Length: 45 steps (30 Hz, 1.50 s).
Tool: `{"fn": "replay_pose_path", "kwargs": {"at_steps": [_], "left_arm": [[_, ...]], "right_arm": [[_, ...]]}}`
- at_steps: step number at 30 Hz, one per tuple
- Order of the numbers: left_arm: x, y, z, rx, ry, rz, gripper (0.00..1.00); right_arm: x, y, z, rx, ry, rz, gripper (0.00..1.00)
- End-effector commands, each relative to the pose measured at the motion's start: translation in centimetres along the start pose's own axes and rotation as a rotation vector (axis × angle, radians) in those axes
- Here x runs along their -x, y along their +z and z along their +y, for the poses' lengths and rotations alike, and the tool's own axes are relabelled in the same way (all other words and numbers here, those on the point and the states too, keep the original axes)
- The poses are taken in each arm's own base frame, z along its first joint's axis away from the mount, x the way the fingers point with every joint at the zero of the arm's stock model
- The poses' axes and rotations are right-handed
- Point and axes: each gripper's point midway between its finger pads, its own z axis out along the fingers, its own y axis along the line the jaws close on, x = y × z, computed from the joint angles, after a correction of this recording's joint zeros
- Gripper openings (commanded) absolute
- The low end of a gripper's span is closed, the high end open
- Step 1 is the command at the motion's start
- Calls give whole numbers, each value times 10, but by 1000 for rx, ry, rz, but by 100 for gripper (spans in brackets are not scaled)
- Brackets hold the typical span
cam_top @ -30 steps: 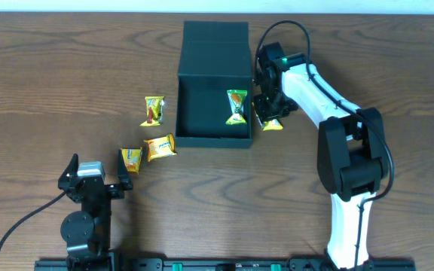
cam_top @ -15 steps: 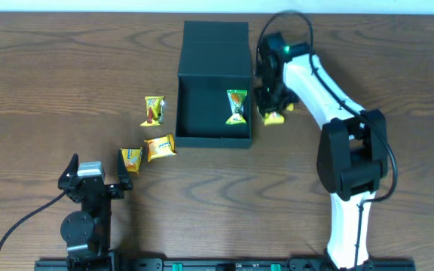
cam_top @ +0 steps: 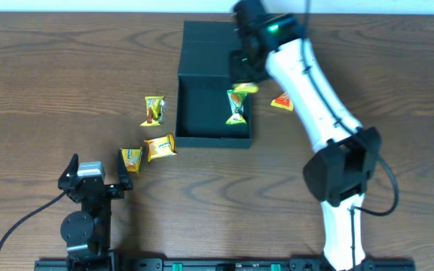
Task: Pack container
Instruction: 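Grasp the yellow chocolate packet and carry it into the box, then release the yellow packet beside the green one inside the box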
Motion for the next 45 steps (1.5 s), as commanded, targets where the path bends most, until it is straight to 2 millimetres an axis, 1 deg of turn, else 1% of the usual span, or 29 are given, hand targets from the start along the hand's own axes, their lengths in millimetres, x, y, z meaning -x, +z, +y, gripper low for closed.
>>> {"fn": "replay_pose_path", "kwargs": {"at_steps": [1, 3, 5, 7, 10, 12, 14, 15, 18, 23, 29, 32, 34, 45], "left_arm": [[-17, 0, -3, -17, -7, 58, 95], [-17, 0, -3, -17, -7, 58, 96], [-17, 0, -3, -17, -7, 58, 95], [-17, 0, -3, -17, -7, 58, 95], [-17, 0, -3, -17, -7, 58, 95], [-17, 0, -3, -17, -7, 58, 95], [-17, 0, -3, -17, -7, 58, 95], [-17, 0, -3, -17, -7, 58, 95], [-17, 0, -3, -17, -7, 58, 95], [-17, 0, -3, -17, -7, 58, 96], [-17, 0, -3, -17, -7, 58, 95], [-17, 0, -3, -17, -7, 58, 95], [-17, 0, -3, -17, -7, 58, 95], [-17, 0, -3, -17, -7, 58, 95]], "right_arm": [[-8, -5, 26, -26, 89, -36, 2], [-16, -1, 43, -13, 132, -33, 2], [-24, 6, 51, -18, 183, -16, 2], [-33, 21, 55, -38, 245, 18, 2], [-47, 44, 53, -85, 312, 73, 2], [-53, 58, 50, -115, 309, 100, 2], [-59, 73, 42, -169, 285, 118, 2], [-59, 76, 38, -188, 267, 112, 2], [-55, 81, 31, -229, 213, 91, 2], [-56, 93, 31, -228, 97, 109, 2], [-60, 105, 30, -234, 90, 129, 2], [-67, 118, 28, -245, 89, 158, 2], [-69, 122, 27, -251, 88, 166, 2], [-60, 122, 7, -281, 101, 163, 2]]}}
